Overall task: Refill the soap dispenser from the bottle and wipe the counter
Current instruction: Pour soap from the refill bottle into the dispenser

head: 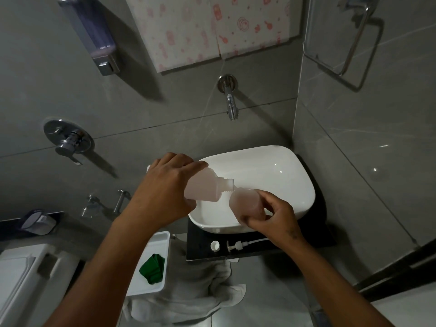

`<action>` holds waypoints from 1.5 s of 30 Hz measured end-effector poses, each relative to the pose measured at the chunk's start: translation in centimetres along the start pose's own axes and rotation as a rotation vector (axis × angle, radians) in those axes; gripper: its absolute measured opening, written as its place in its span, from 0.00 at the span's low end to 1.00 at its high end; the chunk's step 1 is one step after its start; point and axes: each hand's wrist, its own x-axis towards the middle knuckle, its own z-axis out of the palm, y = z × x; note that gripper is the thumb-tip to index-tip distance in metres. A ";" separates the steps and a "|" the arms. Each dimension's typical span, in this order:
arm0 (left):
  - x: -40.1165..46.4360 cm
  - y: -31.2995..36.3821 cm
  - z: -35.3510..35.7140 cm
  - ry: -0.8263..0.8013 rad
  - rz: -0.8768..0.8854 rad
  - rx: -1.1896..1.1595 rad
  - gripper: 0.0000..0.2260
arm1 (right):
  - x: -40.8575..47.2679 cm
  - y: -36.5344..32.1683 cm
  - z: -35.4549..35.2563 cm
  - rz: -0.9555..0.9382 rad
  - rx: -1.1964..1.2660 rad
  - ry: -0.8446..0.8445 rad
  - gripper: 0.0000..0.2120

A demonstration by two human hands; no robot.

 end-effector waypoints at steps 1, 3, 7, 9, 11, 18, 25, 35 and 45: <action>0.0 0.0 0.0 0.001 -0.001 0.000 0.39 | 0.0 0.1 0.0 0.003 -0.002 0.000 0.24; 0.1 0.0 0.1 0.004 0.003 0.003 0.39 | 0.0 0.2 0.0 0.010 -0.006 0.003 0.25; 0.1 0.1 0.2 0.005 0.016 0.012 0.38 | 0.1 0.5 0.0 0.014 -0.024 0.000 0.25; 0.2 0.1 0.2 0.000 0.014 0.012 0.38 | 0.2 0.6 -0.1 0.016 -0.029 0.005 0.25; 0.2 0.2 0.2 -0.002 0.013 0.013 0.38 | 0.2 0.6 -0.1 0.015 -0.035 0.005 0.25; 0.4 -0.1 0.5 0.012 0.020 0.010 0.38 | 0.4 0.6 -0.1 0.009 -0.035 0.004 0.24; 0.6 -0.4 1.0 0.016 0.024 0.011 0.39 | 0.4 0.8 -0.1 -0.008 -0.024 0.000 0.25; 0.6 -0.9 2.6 0.034 0.016 -0.167 0.38 | 0.7 0.6 -0.1 0.024 0.053 0.000 0.24; -3.5 -5.4 10.2 -0.026 -0.409 -0.895 0.31 | 1.0 1.3 -1.5 0.076 0.181 0.023 0.28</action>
